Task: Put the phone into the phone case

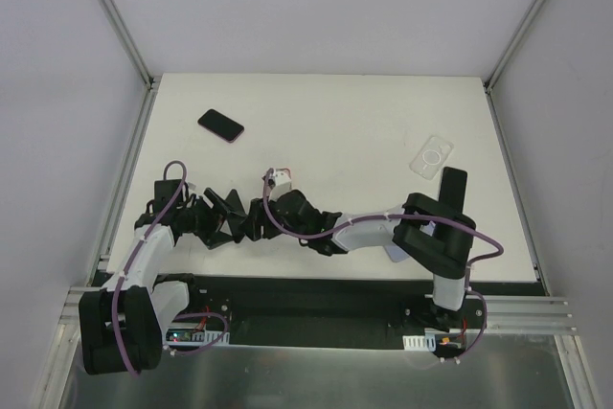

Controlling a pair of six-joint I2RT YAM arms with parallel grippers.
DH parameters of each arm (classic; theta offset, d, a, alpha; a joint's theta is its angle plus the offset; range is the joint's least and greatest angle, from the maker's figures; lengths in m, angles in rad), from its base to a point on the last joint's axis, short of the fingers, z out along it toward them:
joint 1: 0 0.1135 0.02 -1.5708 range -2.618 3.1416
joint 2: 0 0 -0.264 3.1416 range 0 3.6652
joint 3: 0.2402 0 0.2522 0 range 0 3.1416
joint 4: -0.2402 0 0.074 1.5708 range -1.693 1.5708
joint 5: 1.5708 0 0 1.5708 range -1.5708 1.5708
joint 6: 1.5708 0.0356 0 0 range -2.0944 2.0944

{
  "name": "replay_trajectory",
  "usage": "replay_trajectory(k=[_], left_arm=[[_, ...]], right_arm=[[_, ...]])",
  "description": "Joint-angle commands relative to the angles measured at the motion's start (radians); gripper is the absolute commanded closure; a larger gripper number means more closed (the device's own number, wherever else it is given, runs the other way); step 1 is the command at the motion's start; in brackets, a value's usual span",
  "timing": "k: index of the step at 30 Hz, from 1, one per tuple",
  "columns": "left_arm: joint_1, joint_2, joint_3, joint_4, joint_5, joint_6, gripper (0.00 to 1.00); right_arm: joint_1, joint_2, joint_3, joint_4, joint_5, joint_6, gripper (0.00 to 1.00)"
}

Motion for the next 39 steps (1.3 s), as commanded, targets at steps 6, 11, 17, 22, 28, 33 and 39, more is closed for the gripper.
replay_trajectory(k=[6, 11, 17, 22, 28, 33, 39], left_arm=[[-0.005, -0.038, -0.007, 0.028, 0.04, -0.029, 0.46], [-0.005, -0.044, -0.004, 0.029, 0.043, -0.028, 0.41], [-0.005, -0.06, 0.02, 0.013, 0.066, -0.017, 0.18], [-0.007, -0.078, 0.077, -0.098, 0.058, 0.009, 0.13], [-0.007, -0.133, 0.16, -0.165, 0.032, -0.018, 0.15], [-0.028, -0.164, 0.177, -0.168, 0.023, -0.144, 0.19], [-0.082, -0.189, 0.155, -0.172, -0.03, -0.199, 0.24]], right_arm=[[0.023, 0.064, 0.074, 0.007, 0.035, 0.082, 0.52], [0.023, 0.041, 0.077, -0.039, 0.087, 0.024, 0.83], [0.032, -0.017, 0.102, -0.166, 0.173, -0.139, 0.99], [0.037, -0.106, 0.094, -0.272, 0.28, -0.297, 0.99], [0.112, -0.172, 0.097, -0.354, 0.401, -0.579, 0.99], [0.176, -0.14, 0.139, -0.406, 0.533, -0.667, 0.99], [0.262, -0.096, 0.192, -0.389, 0.668, -0.707, 0.99]])
